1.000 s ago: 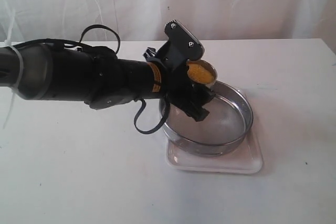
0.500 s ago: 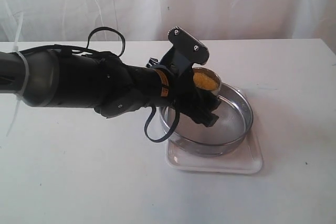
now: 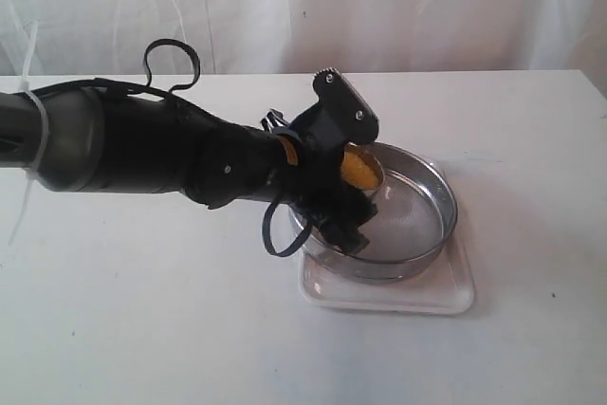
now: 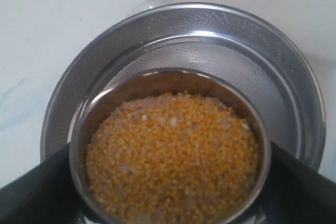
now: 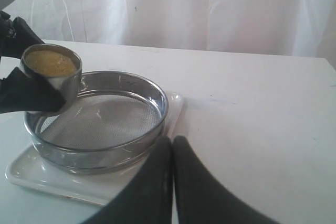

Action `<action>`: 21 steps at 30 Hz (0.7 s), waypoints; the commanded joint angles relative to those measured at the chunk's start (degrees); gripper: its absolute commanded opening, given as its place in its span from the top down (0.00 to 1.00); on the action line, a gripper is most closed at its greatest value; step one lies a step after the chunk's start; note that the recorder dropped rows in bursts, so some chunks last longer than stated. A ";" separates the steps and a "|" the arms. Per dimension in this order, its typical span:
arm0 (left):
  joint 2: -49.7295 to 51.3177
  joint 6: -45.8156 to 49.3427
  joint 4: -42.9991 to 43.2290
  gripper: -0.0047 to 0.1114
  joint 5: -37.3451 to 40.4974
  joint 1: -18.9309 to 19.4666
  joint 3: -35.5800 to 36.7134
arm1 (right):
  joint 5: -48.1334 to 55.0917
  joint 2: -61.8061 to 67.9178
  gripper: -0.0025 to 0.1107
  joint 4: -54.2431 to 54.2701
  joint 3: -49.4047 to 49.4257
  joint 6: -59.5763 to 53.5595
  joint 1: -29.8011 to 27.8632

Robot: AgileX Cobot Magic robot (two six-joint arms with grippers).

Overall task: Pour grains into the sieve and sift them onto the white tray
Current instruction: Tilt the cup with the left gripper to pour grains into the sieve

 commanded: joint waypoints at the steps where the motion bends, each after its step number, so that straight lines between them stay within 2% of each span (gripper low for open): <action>1: -1.06 18.05 -8.72 0.96 2.75 0.03 -1.65 | -0.76 -0.37 0.98 0.08 0.31 -0.02 0.23; 5: -1.06 19.47 -8.58 0.96 3.76 0.03 -3.73 | -0.76 -0.37 0.98 0.08 0.31 -0.02 0.23; 12: -0.61 27.95 -8.46 0.96 6.83 0.03 -5.61 | -0.76 -0.37 0.98 0.08 0.31 -0.02 0.23; 21: -0.57 29.17 -7.27 0.96 6.51 0.66 -5.61 | -0.76 -0.37 0.98 0.08 0.31 -0.02 0.23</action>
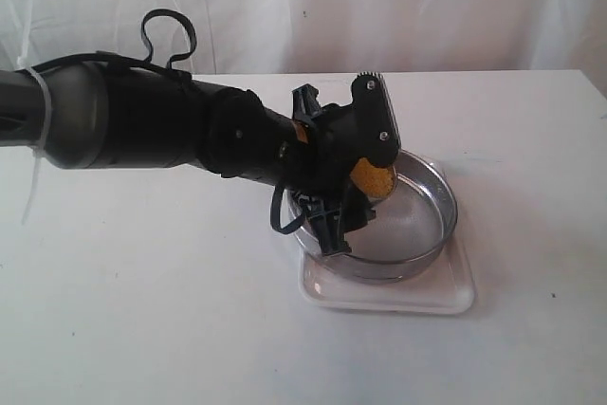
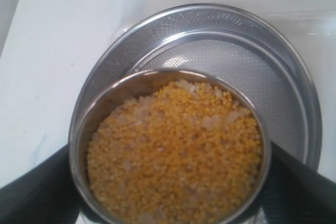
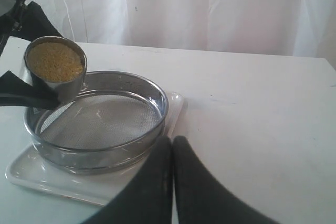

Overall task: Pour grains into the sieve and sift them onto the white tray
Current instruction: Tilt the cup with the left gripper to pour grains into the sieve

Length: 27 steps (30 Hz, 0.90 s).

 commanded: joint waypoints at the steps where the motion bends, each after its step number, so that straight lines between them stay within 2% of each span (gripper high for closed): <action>1: -0.67 0.90 -0.31 0.96 -0.65 0.86 -0.78 | -0.76 -0.37 0.98 0.08 0.31 -0.02 0.23; 6: -0.58 1.32 -0.20 0.96 -0.65 2.94 -0.78 | -0.76 -0.37 0.98 0.08 0.31 -0.02 0.23; 12: 0.35 6.07 1.68 0.96 -0.65 2.96 -0.89 | -0.76 -0.37 0.98 0.08 0.31 -0.02 0.23; 20: 4.15 7.30 1.96 0.96 0.84 2.96 -5.42 | -0.76 -0.37 0.98 0.08 0.31 -0.02 0.23; 27: 6.86 8.90 7.72 0.96 2.52 2.96 -8.36 | -0.76 -0.37 0.98 0.08 0.31 -0.02 0.23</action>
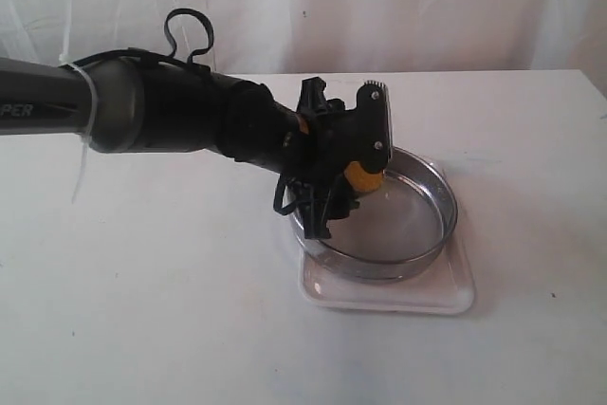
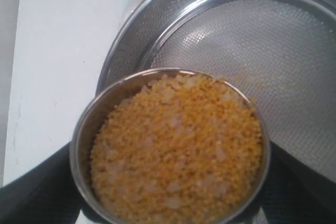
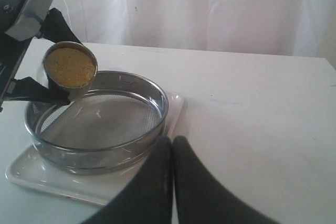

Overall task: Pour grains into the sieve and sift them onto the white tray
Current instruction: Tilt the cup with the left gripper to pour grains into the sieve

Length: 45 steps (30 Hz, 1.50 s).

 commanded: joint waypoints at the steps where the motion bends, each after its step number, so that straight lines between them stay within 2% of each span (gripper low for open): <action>1: 1.07 0.45 3.71 0.96 0.10 0.08 -2.24 | -0.76 -0.37 0.98 0.08 0.31 -0.02 0.23; 25: 3.81 0.61 18.87 0.96 -4.28 1.87 -2.89 | -0.76 -0.37 0.98 -0.07 0.31 -0.02 0.23; 45: 6.21 22.00 20.43 0.96 -9.52 2.33 -2.89 | -0.76 -0.37 0.98 -0.07 0.31 -0.02 0.23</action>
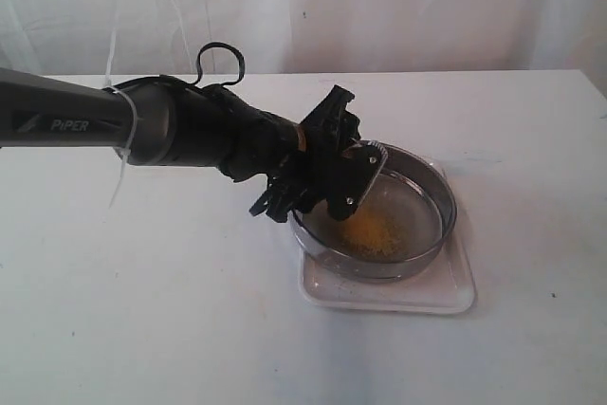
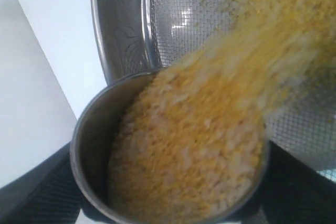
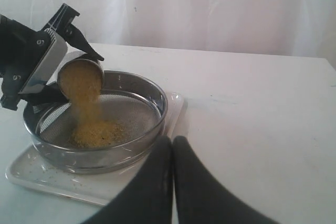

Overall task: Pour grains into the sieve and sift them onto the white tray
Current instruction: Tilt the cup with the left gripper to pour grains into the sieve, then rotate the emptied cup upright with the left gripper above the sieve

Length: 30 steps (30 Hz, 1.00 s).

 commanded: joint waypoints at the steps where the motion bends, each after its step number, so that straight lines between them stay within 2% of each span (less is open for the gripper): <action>1: -0.40 5.48 1.39 0.96 -1.73 0.23 -0.50 | -0.76 -0.37 0.98 -0.07 0.31 -0.02 0.23; 6: -0.40 9.43 4.86 0.96 -4.34 0.23 -0.50 | -0.76 -0.37 0.98 -0.07 0.31 -0.02 0.23; 13: -0.40 12.41 16.60 0.96 -3.70 0.23 -3.02 | -0.76 -0.37 0.98 0.06 0.31 -0.02 0.23; 30: -0.50 12.66 33.82 0.96 -1.65 -0.24 -4.13 | -0.76 -0.37 0.98 0.06 0.31 -0.02 0.23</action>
